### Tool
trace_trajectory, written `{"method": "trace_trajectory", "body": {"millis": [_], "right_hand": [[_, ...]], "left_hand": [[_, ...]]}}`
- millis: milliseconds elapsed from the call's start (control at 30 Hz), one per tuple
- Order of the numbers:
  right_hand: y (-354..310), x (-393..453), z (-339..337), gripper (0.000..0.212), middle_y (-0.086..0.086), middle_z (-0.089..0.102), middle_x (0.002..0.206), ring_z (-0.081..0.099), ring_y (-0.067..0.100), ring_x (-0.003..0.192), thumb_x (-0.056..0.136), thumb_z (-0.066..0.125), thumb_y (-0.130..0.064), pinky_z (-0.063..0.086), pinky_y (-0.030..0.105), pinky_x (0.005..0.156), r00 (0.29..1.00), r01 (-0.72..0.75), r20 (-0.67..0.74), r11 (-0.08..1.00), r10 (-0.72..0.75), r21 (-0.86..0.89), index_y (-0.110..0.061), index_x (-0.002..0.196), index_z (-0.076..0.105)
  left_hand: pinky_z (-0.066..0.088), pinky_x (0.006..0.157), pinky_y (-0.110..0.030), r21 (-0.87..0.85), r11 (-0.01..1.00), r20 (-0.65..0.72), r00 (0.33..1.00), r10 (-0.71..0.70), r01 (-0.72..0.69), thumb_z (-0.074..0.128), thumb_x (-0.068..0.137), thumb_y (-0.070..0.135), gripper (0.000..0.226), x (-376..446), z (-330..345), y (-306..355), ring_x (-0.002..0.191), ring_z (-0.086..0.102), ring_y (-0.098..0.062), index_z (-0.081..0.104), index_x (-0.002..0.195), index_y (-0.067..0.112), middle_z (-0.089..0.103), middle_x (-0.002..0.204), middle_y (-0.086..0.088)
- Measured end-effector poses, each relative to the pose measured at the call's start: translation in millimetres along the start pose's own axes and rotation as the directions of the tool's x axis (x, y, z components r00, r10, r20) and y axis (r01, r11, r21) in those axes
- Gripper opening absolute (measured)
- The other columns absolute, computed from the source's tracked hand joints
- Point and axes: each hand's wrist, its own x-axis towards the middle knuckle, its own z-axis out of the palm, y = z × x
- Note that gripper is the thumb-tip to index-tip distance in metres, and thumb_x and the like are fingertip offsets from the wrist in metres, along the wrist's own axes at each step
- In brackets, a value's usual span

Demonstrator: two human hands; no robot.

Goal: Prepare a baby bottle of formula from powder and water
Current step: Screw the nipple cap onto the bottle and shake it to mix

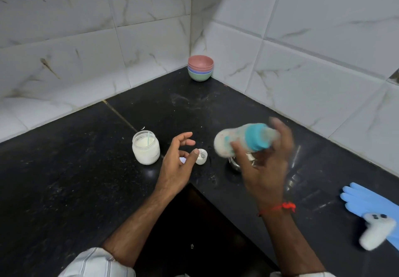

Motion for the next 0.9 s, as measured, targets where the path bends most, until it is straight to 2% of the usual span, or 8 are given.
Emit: {"method": "trace_trajectory", "body": {"millis": [100,167,300,467,600,667,800,900], "right_hand": [[14,-3,-3,0.082,-0.011,0.061,0.127,0.068,0.014,0.109,0.084,0.082,-0.023,0.061,0.042,0.090,0.938,-0.223,0.237,0.964,0.252,-0.145,-0.052,0.144,0.034],[3,1,-3,0.084,-0.008,0.066,0.119,0.072,0.014,0.102,0.083,0.083,-0.017,0.063,0.041,0.086,0.969,-0.226,0.099,0.974,0.226,-0.017,-0.045,0.146,0.035],[-16,5,0,0.083,-0.030,0.049,0.137,0.063,0.016,0.113,0.082,0.081,-0.003,0.058,0.050,0.091,0.985,0.065,-0.169,0.992,-0.046,0.109,-0.026,0.144,0.030],[4,-2,-1,0.081,-0.030,0.056,0.122,0.069,0.013,0.108,0.085,0.081,-0.031,0.061,0.041,0.089,0.974,-0.089,0.190,0.981,0.122,-0.174,-0.052,0.147,0.033],[-7,-2,-5,0.089,-0.002,0.062,0.129,0.070,0.020,0.109,0.080,0.086,-0.016,0.060,0.037,0.089,0.998,-0.036,-0.044,0.999,0.037,0.015,-0.053,0.144,0.036],[-5,-4,-3,0.090,-0.015,0.055,0.136,0.065,0.025,0.116,0.080,0.086,-0.010,0.058,0.036,0.092,0.993,0.052,-0.109,0.998,-0.049,0.024,-0.051,0.143,0.037],[17,-4,-4,0.080,-0.033,0.055,0.125,0.066,0.009,0.111,0.085,0.081,-0.030,0.058,0.036,0.094,0.950,-0.092,0.277,0.976,0.146,-0.199,-0.057,0.144,0.033],[10,-4,-5,0.086,-0.018,0.061,0.123,0.070,0.012,0.106,0.081,0.084,-0.029,0.061,0.036,0.089,0.982,-0.122,0.129,0.985,0.138,-0.126,-0.061,0.142,0.032]], "left_hand": [[0.048,0.075,-0.022,0.012,1.000,0.005,1.000,0.000,0.000,0.066,0.094,0.025,0.044,0,0,-1,0.088,0.063,-0.013,0.051,0.133,0.039,0.062,0.117,0.018],[0.048,0.076,-0.022,0.008,1.000,-0.001,1.000,0.007,-0.007,0.066,0.093,0.026,0.044,0,-1,-2,0.087,0.063,-0.013,0.051,0.132,0.039,0.063,0.116,0.018],[0.045,0.076,-0.020,0.010,1.000,-0.002,1.000,-0.013,0.014,0.067,0.094,0.025,0.042,-1,2,-4,0.083,0.062,-0.009,0.052,0.131,0.039,0.063,0.115,0.019],[0.046,0.077,-0.020,0.020,1.000,0.023,1.000,-0.003,0.002,0.065,0.092,0.030,0.043,-3,6,-1,0.083,0.061,-0.003,0.051,0.131,0.041,0.063,0.116,0.019],[0.046,0.078,-0.019,0.007,1.000,0.011,1.000,-0.011,0.011,0.064,0.089,0.034,0.043,-3,3,-3,0.082,0.061,-0.006,0.052,0.129,0.042,0.063,0.114,0.021],[0.046,0.078,-0.020,0.000,1.000,0.010,1.000,-0.019,0.019,0.062,0.085,0.039,0.045,-4,3,-3,0.082,0.062,-0.006,0.052,0.128,0.043,0.063,0.113,0.022],[0.046,0.076,-0.020,-0.007,1.000,0.028,1.000,-0.005,0.006,0.062,0.085,0.038,0.045,-5,7,-1,0.081,0.060,-0.004,0.052,0.129,0.043,0.063,0.114,0.020],[0.045,0.073,-0.014,0.005,1.000,0.026,1.000,0.003,-0.003,0.061,0.084,0.038,0.044,-3,6,2,0.080,0.060,-0.003,0.052,0.127,0.044,0.063,0.115,0.018]]}}
